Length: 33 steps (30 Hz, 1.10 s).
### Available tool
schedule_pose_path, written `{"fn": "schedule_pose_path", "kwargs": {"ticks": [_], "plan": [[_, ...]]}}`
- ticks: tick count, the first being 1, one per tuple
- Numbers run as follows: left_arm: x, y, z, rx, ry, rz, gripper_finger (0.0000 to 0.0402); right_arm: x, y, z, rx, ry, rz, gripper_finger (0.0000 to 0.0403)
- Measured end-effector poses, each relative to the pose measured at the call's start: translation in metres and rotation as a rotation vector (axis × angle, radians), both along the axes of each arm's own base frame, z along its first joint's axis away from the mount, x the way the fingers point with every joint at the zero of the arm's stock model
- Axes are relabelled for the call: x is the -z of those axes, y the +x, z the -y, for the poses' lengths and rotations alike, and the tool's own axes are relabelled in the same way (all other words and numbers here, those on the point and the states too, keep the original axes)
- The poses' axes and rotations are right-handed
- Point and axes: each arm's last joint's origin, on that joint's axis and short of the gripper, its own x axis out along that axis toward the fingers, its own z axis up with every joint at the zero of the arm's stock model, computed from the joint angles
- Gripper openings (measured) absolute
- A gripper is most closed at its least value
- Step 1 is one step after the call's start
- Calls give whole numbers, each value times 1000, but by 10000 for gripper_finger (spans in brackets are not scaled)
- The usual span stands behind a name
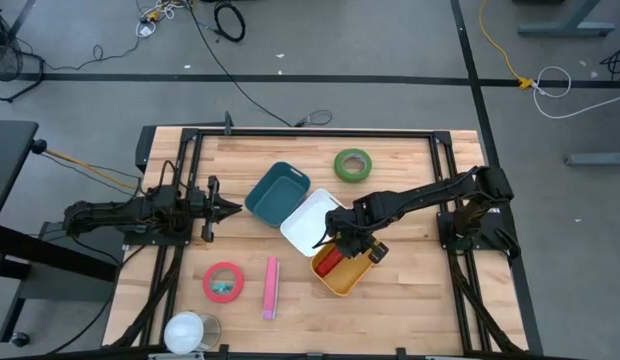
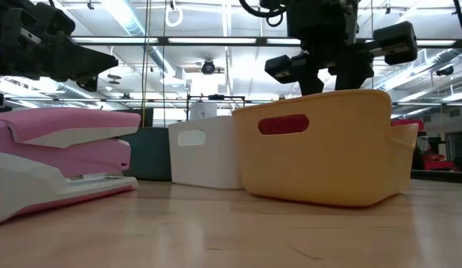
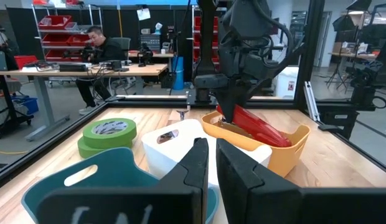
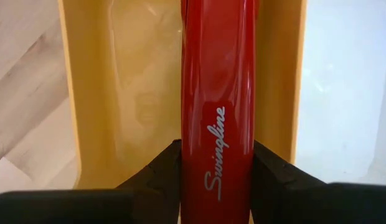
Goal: Pick and place Stapler, Stapler remover, tape
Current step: Put the red stapler into the yellow bin, then put the purple staple remover into the white bin
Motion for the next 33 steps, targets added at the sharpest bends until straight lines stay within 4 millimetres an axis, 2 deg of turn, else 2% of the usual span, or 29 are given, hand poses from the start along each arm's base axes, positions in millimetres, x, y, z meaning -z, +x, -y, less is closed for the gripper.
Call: {"fn": "schedule_pose_path", "kwargs": {"ticks": [17,21,28,33], "plan": [[0,0,0,0,0,0,37,0,0,1,9,3,2,131],[0,0,0,0,0,0,37,0,1,2,58,14,-1,157],[0,0,0,0,0,1,37,-1,1,4,91,20,3,228],[0,0,0,0,0,1,37,-1,1,4,90,19,3,259]]}}
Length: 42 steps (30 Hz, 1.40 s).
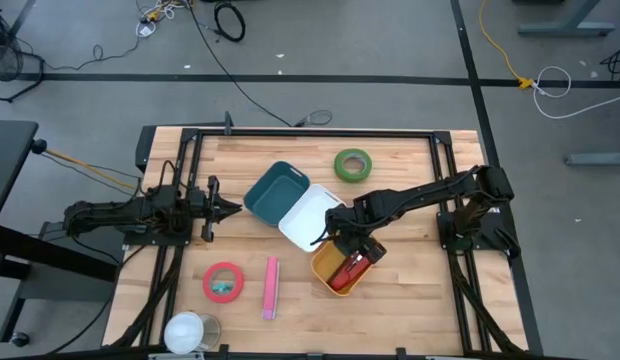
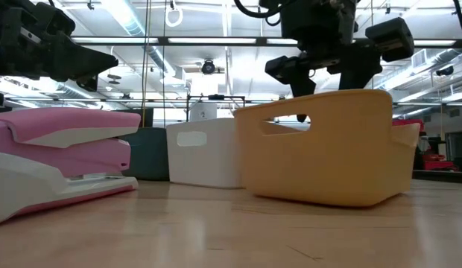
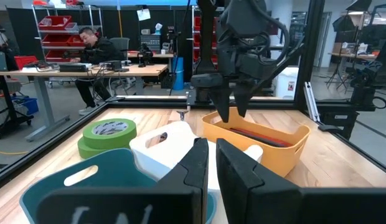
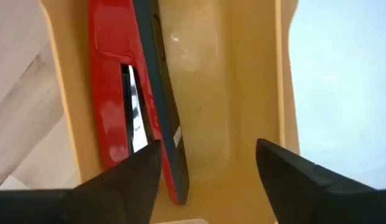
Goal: Pick and place Stapler, Stapler remover, tape
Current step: Put the purple staple remover into the white bin
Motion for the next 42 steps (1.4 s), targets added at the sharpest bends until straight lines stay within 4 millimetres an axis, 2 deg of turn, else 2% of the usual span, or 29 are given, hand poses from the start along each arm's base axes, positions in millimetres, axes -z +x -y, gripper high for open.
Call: {"fn": "schedule_pose_path", "kwargs": {"ticks": [9,17,27,42], "plan": [[0,0,0,0,0,0,37,-5,-2,0,0,1,14,268],[0,0,0,0,0,-1,37,-37,-16,6,51,-35,121,258],[0,0,0,0,0,-1,37,-67,-33,31,212,-12,211,256],[0,0,0,0,0,-1,37,-69,-36,42,283,-3,196,256]]}}
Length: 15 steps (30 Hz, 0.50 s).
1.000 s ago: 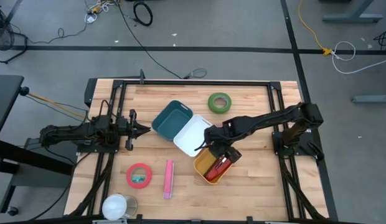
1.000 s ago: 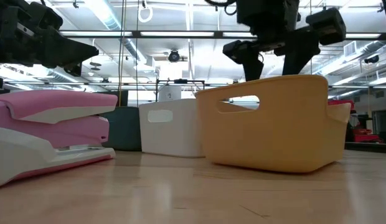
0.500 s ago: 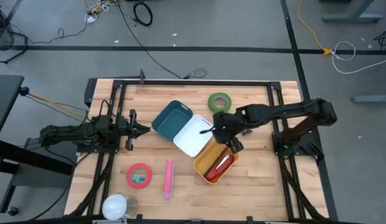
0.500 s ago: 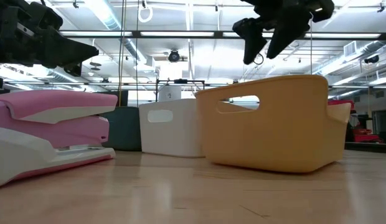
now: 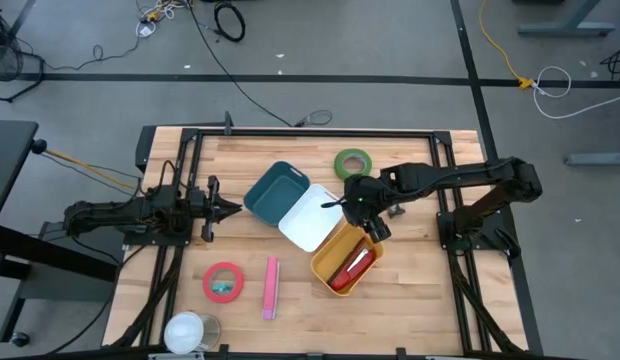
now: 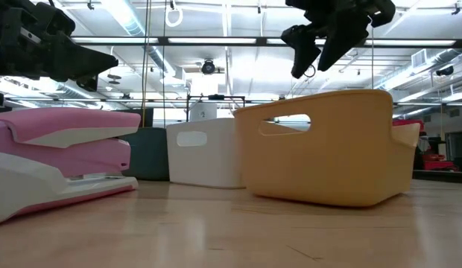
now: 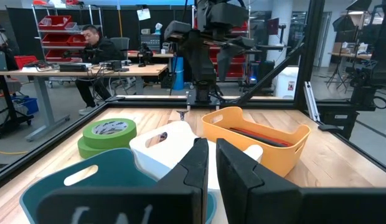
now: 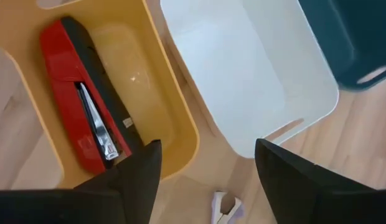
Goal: Pick and place Stapler, Stapler remover, tape
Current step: Put the purple staple remover into the white bin
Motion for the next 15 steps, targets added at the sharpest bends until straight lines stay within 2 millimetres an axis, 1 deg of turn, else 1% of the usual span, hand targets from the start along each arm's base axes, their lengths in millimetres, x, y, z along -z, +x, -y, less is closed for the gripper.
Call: {"fn": "schedule_pose_path", "kwargs": {"ticks": [5,9,15], "plan": [[0,0,0,0,0,0,37,2,-4,9,61,10,-28,256],[0,0,0,0,0,0,37,3,-17,15,80,11,-15,256],[0,0,0,0,0,0,37,11,-38,22,129,-37,-24,256]]}}
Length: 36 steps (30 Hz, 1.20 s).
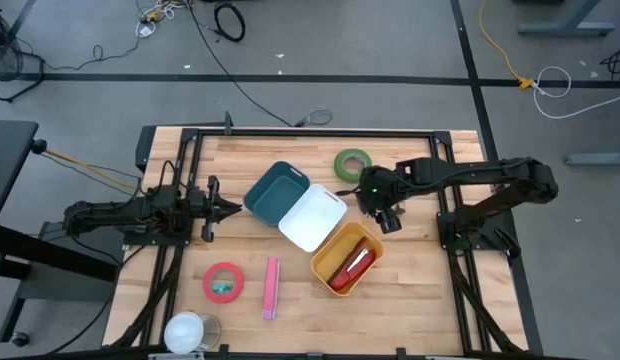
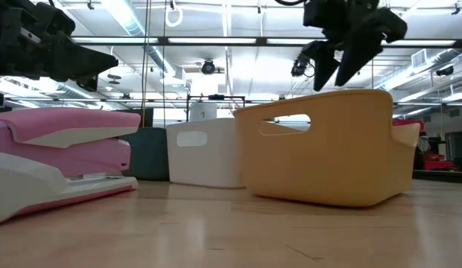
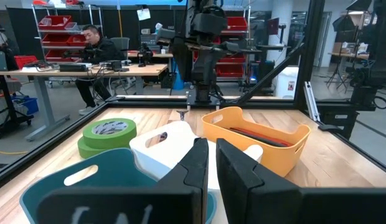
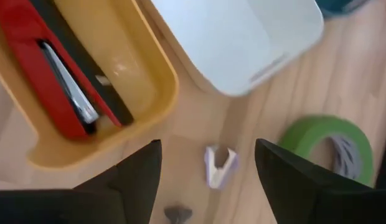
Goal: Pick and place Stapler, Stapler remover, tape
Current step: Put the purple staple remover into the white bin
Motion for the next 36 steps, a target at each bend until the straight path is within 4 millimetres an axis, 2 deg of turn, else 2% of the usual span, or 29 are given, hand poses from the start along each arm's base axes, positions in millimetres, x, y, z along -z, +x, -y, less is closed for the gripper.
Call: {"fn": "schedule_pose_path", "kwargs": {"ticks": [10,19,36], "plan": [[0,0,0,0,0,0,37,21,-16,20,108,-4,-57,256],[0,0,0,0,0,0,37,28,-13,32,136,-22,2,256],[0,0,0,0,0,0,37,72,-25,31,100,-57,-74,256]]}}
